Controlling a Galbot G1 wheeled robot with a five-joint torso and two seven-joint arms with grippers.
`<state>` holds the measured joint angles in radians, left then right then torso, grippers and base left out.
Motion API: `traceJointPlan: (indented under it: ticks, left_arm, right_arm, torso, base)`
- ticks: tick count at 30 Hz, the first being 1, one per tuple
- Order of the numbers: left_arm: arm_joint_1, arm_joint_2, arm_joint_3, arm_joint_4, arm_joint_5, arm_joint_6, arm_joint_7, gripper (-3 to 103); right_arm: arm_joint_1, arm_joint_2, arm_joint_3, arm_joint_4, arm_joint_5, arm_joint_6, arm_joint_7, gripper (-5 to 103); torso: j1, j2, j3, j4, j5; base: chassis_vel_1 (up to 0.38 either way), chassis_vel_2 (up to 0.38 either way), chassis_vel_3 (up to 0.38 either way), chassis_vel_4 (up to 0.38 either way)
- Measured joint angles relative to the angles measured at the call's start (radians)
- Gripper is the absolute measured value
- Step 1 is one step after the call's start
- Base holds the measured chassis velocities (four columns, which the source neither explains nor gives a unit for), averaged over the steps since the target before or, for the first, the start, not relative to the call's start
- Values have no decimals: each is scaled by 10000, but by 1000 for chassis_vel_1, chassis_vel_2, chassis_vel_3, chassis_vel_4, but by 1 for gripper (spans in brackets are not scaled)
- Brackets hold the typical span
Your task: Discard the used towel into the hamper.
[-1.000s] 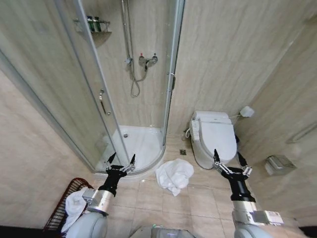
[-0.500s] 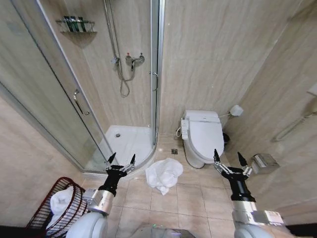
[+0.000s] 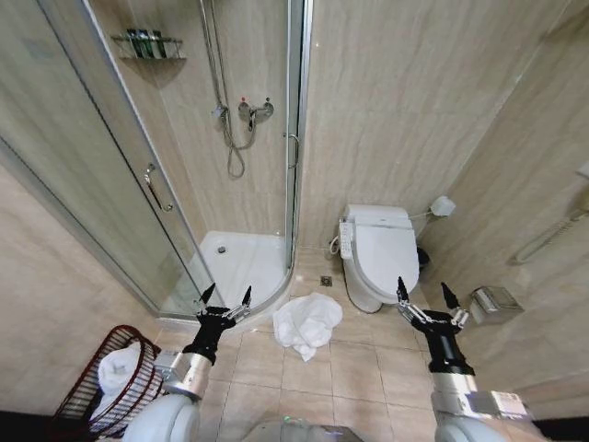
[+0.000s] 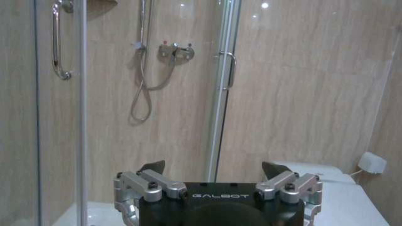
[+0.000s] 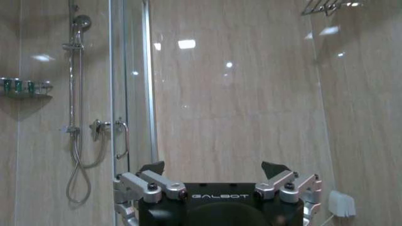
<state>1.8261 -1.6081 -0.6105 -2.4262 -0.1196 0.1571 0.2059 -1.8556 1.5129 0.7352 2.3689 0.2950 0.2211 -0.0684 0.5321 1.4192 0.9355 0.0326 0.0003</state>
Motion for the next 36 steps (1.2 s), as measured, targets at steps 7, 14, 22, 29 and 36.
traceJointPlan:
  ticks: [7,14,22,29,36]
  left_arm:
    - [0,1,0,-1,0,0,0,100]
    - [3,1,-1,0,0,0,-1,100]
    - [-1,1,0,0,0,0,-1,100]
    - [1,0,0,0,0,0,0,100]
    - [2,0,0,-1,0,0,1,100]
  right_arm:
    - [0,0,0,0,0,0,0,100]
    - [-4,0,1,2,0,1,0,100]
    - [2,0,1,1,-1,0,0,100]
    - [-1,0,1,2,0,0,0,100]
    - [-1,0,1,1,0,0,0,100]
  torso:
    - [-5,2,-2,0,-4]
    - [-17,9,-7,0,-4]
    - [3,-1,1,1,-2]
    - [-3,0,-1,0,-3]
    - [-6,2,-2,0,0]
  base:
    - [155,-162,-165,170]
    - [162,-139,-164,154]
    - [-34,25,27,-25]
    - [-74,64,67,-63]
    - [-134,135,139,-131]
